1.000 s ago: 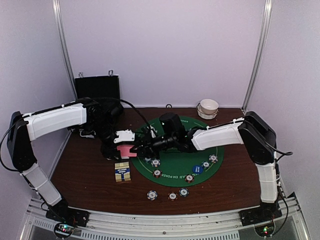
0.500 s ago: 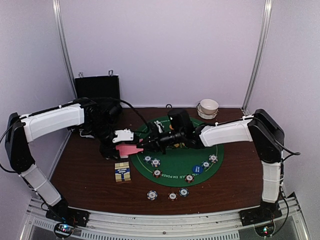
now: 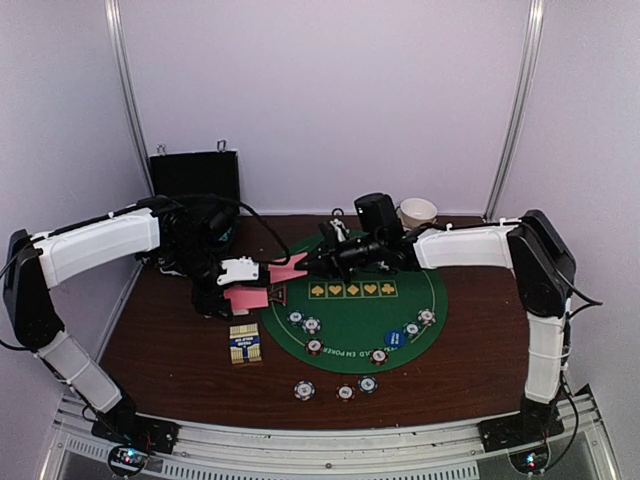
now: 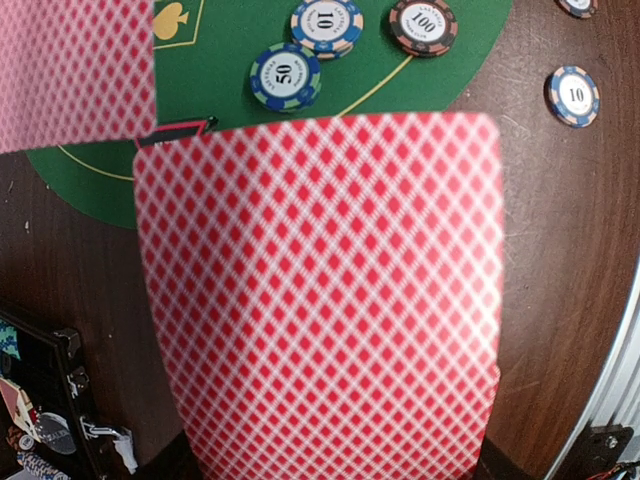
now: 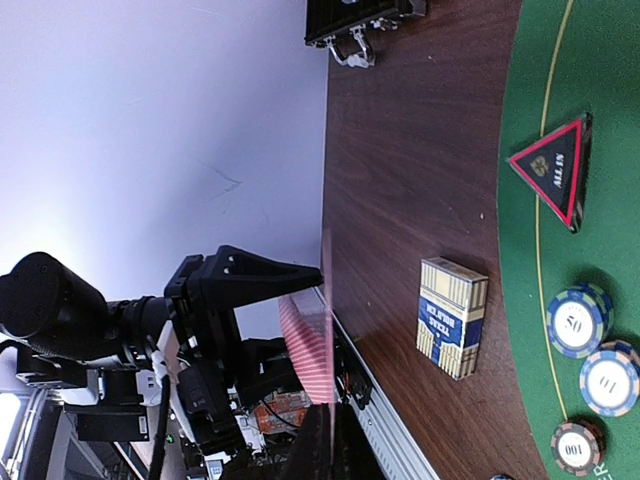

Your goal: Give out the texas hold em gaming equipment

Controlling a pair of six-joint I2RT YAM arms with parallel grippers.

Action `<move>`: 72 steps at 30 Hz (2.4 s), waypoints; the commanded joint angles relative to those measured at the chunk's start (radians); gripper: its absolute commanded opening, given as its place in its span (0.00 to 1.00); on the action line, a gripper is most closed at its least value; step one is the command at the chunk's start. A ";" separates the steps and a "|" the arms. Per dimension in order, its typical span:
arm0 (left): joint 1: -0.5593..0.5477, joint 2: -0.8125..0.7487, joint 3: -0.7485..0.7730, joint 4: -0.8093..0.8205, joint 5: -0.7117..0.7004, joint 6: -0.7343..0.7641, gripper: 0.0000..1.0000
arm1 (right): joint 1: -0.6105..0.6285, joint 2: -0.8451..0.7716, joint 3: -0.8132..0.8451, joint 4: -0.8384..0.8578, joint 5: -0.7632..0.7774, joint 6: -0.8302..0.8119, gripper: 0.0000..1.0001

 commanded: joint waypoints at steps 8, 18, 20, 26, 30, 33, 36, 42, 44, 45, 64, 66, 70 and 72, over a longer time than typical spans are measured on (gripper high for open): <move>0.012 -0.059 -0.004 -0.008 0.020 -0.009 0.00 | -0.056 0.189 0.267 -0.194 -0.008 -0.139 0.00; 0.012 -0.079 -0.002 -0.026 0.033 -0.012 0.00 | -0.093 0.444 0.583 -0.346 0.053 -0.212 0.00; 0.012 -0.078 0.000 -0.026 0.040 -0.014 0.00 | -0.100 0.482 0.628 -0.356 0.064 -0.212 0.00; 0.012 -0.079 -0.004 -0.025 0.046 -0.016 0.00 | -0.105 0.583 0.746 -0.374 0.104 -0.208 0.00; 0.012 -0.079 -0.008 -0.024 0.047 -0.016 0.00 | -0.106 0.634 0.797 -0.335 0.123 -0.176 0.00; 0.012 -0.076 -0.009 -0.025 0.048 -0.017 0.00 | -0.105 0.669 0.835 -0.319 0.134 -0.154 0.00; 0.012 -0.074 -0.006 -0.025 0.053 -0.017 0.00 | -0.101 0.704 0.873 -0.330 0.128 -0.142 0.02; 0.012 -0.068 -0.003 -0.025 0.055 -0.017 0.00 | -0.096 0.675 0.861 -0.439 0.169 -0.226 0.39; 0.012 -0.066 -0.003 -0.025 0.058 -0.018 0.00 | -0.096 0.646 0.838 -0.474 0.188 -0.261 0.44; 0.012 -0.065 -0.003 -0.025 0.059 -0.017 0.00 | -0.095 0.632 0.829 -0.494 0.195 -0.280 0.46; 0.012 -0.060 0.011 -0.024 0.062 -0.023 0.00 | -0.065 0.261 0.445 -0.449 0.206 -0.371 0.64; 0.012 -0.053 0.019 -0.024 0.065 -0.028 0.00 | -0.052 0.194 0.361 -0.376 0.190 -0.334 0.66; 0.012 -0.049 0.028 -0.026 0.071 -0.033 0.00 | -0.005 0.089 0.196 -0.202 0.147 -0.229 0.70; 0.012 -0.048 0.029 -0.027 0.071 -0.035 0.00 | 0.024 0.059 0.126 -0.106 0.128 -0.170 0.71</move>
